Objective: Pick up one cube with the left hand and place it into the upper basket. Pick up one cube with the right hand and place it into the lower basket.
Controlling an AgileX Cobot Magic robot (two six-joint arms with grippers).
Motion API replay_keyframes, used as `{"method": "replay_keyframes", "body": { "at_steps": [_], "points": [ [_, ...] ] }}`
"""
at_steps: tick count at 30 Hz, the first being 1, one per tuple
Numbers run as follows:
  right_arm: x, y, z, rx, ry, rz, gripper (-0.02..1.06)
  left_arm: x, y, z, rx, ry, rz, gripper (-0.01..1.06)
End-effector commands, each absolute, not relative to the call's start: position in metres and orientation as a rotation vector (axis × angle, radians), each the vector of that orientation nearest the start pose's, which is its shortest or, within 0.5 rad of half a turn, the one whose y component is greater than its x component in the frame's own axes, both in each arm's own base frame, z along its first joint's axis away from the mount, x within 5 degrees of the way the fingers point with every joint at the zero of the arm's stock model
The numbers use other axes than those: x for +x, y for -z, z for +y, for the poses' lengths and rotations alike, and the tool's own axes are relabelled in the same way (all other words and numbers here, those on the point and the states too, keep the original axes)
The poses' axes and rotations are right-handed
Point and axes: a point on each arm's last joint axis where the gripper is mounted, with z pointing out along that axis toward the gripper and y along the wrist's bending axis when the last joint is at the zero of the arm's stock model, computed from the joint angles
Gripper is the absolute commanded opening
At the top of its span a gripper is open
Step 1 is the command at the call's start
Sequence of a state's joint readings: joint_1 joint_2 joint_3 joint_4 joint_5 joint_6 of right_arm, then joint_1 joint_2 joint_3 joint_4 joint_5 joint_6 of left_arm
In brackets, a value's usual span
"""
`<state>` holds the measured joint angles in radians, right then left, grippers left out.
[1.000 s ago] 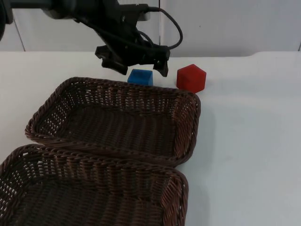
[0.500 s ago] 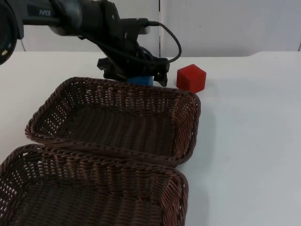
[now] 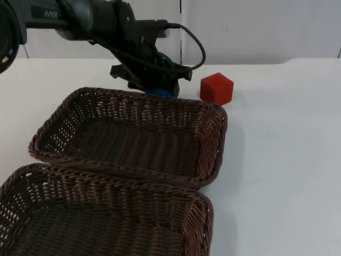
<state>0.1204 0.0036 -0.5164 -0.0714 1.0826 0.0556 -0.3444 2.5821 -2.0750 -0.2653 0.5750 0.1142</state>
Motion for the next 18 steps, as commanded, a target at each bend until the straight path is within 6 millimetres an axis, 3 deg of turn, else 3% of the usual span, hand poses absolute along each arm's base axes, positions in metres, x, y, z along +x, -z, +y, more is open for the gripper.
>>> {"method": "replay_keyframes", "body": {
  "at_steps": [1,2,4,7,8,12,13,17,18],
  "points": [
    [-0.007,-0.28,-0.007,-0.051,-0.016,2.043,1.05,0.514,-0.093,-0.201,0.333,0.377,2.51,0.05],
    [-0.007,-0.28,-0.007,-0.051,-0.016,2.043,1.05,0.514,-0.093,-0.201,0.333,0.377,2.51,0.05],
    [-0.007,-0.28,-0.007,-0.051,-0.016,2.043,1.05,0.515,-0.112,-0.201,0.328,0.383,2.462,0.0],
    [-0.007,-0.28,-0.007,-0.051,-0.016,2.043,1.05,0.516,-0.162,-0.201,0.316,0.396,2.349,0.0],
    [-0.007,-0.28,-0.007,-0.051,-0.016,2.043,1.05,0.516,-0.162,-0.201,0.316,0.396,2.349,0.0],
    [-0.007,-0.28,-0.007,-0.051,-0.016,2.043,1.05,0.506,-0.221,-0.198,0.327,0.417,2.28,0.0],
    [-0.007,-0.28,-0.007,-0.051,-0.016,2.043,1.05,0.506,-0.221,-0.198,0.327,0.417,2.28,0.0],
    [-0.007,-0.28,-0.007,-0.051,-0.016,2.043,1.05,0.492,-0.262,-0.188,0.341,0.428,2.29,0.0],
    [-0.007,-0.28,-0.007,-0.051,-0.016,2.043,1.05,0.492,-0.262,-0.188,0.341,0.428,2.29,0.0]
  ]
}}
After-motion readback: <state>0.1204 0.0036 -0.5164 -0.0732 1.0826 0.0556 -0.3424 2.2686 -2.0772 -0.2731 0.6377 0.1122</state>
